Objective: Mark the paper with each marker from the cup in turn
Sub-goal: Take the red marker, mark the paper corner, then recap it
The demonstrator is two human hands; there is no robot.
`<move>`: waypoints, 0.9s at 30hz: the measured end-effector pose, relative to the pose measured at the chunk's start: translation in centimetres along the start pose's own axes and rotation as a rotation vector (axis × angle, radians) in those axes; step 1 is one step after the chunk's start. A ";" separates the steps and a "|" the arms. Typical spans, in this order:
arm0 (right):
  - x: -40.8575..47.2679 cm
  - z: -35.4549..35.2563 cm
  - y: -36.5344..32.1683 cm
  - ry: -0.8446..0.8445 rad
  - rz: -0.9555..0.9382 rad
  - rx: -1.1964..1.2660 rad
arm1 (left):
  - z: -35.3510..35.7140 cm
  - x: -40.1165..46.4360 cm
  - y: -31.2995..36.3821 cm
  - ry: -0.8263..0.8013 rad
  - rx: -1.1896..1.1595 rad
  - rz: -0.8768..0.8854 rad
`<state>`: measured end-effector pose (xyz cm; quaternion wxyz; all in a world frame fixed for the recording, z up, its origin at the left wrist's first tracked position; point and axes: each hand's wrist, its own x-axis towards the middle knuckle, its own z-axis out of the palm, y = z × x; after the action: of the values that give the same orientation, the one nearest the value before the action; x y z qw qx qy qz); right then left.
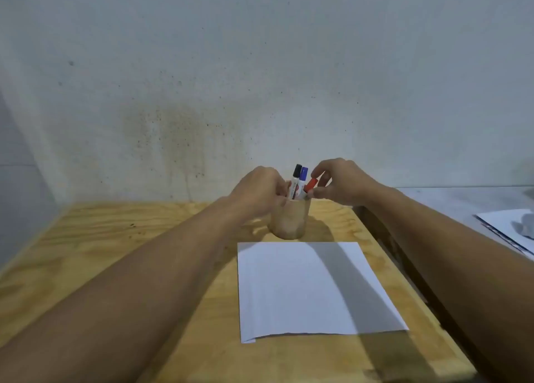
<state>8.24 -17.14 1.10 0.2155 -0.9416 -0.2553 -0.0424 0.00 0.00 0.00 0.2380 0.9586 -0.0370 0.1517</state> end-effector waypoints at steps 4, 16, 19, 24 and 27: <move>0.0 0.5 -0.5 0.031 0.005 0.031 | 0.3 0.0 -0.7 0.006 0.009 0.003; -1.6 -3.6 -3.2 0.371 -0.057 0.309 | 1.1 -1.2 -1.3 0.112 -0.129 0.026; -3.1 -3.8 -3.9 0.503 -0.039 0.412 | 0.7 -1.6 -0.5 0.217 -0.430 -0.146; -6.3 -0.9 -5.5 0.437 0.095 0.999 | -0.1 -2.2 -0.2 0.025 -1.259 -0.443; -7.2 1.9 -5.7 0.348 0.157 0.937 | -0.1 -3.0 -0.6 0.040 -1.478 -0.458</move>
<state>-0.91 -15.28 0.21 0.6567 -0.7391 -0.1357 -0.0633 -2.78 0.56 -1.07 0.8421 0.5317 0.0747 0.0518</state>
